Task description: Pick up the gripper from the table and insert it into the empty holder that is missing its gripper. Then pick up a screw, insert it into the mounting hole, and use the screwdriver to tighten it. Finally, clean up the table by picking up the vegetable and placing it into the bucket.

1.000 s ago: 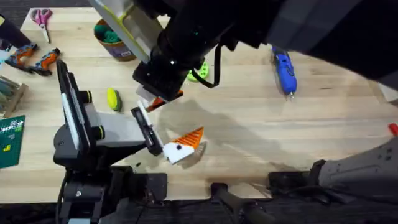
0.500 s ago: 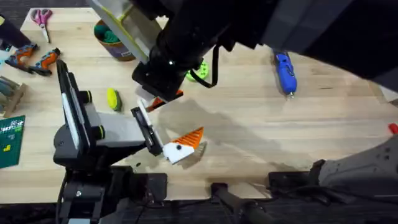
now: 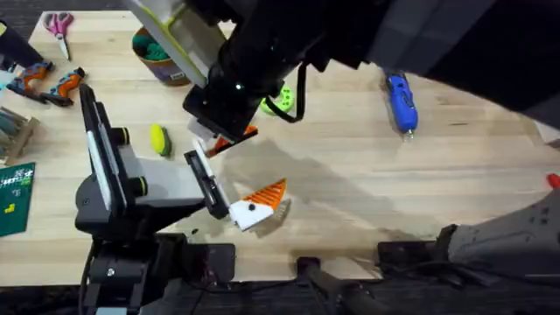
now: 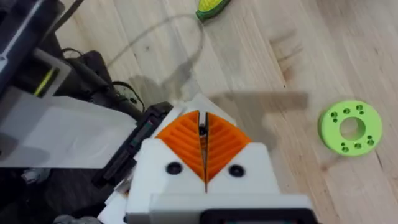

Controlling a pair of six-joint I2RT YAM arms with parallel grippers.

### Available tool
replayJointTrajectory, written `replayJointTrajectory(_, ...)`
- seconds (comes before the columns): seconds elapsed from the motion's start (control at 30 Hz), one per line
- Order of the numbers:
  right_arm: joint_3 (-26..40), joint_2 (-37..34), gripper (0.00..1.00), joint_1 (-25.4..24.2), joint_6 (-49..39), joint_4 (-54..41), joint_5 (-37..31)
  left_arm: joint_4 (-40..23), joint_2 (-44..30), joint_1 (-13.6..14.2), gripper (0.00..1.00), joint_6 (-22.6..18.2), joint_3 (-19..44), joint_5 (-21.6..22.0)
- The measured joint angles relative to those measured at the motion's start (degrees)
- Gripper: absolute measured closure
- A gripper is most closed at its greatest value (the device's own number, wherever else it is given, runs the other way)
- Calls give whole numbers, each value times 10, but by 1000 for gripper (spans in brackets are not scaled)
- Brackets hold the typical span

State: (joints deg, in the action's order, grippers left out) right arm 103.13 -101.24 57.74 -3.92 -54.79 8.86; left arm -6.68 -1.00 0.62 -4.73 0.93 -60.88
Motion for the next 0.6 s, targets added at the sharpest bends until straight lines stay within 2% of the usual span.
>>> replayJointTrajectory(0.6, 0, 0, 996, 0, 5, -11, 0, 0, 0, 0, 15, 0, 0, 0)
